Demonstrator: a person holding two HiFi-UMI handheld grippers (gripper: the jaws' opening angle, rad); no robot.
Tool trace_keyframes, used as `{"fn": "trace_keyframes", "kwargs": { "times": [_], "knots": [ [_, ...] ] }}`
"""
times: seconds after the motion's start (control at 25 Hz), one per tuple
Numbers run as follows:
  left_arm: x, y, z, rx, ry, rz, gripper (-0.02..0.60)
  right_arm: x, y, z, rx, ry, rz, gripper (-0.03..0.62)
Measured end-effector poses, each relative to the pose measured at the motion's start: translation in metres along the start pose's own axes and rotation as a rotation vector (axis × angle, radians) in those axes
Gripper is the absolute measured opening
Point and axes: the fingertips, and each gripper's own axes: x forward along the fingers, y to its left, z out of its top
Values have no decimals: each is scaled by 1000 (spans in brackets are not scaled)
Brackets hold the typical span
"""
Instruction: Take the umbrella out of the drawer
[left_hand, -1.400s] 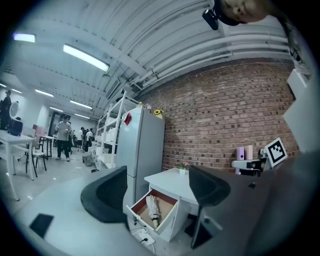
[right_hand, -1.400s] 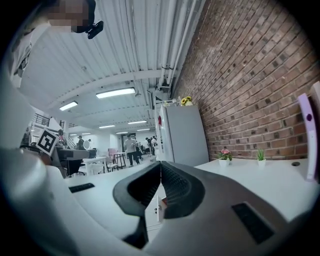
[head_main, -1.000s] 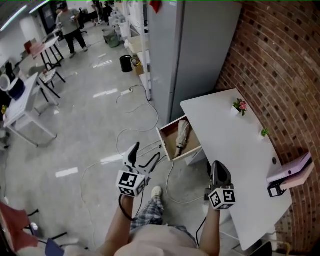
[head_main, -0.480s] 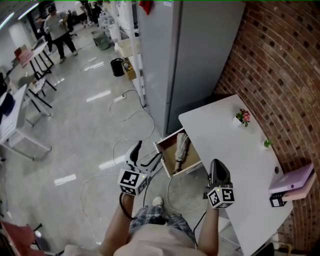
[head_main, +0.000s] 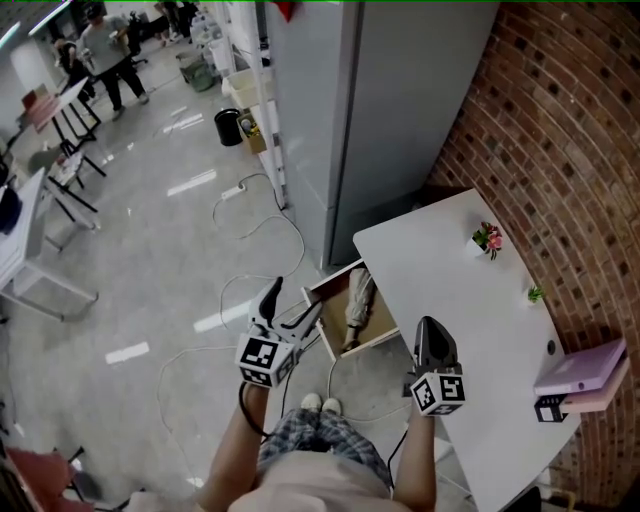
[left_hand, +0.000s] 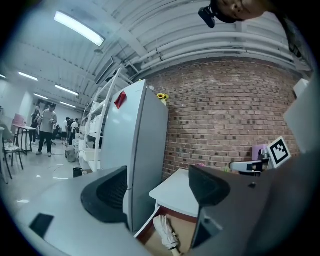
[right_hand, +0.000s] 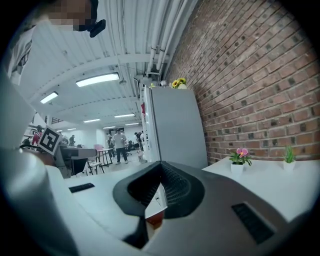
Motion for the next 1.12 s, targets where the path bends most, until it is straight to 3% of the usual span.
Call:
{"fn": "trace_keyframes", "kwargs": {
  "times": [0.44, 0.76, 1.12],
  "knots": [
    [61, 10, -69, -77, 129, 5, 371, 50, -3, -63, 31, 114, -4, 20],
    [111, 11, -149, -122, 254, -9, 371, 83, -5, -148, 52, 235, -27, 20],
    [157, 3, -253, -196, 414, -55, 370, 100, -8, -256, 85, 371, -109, 20]
  ]
}}
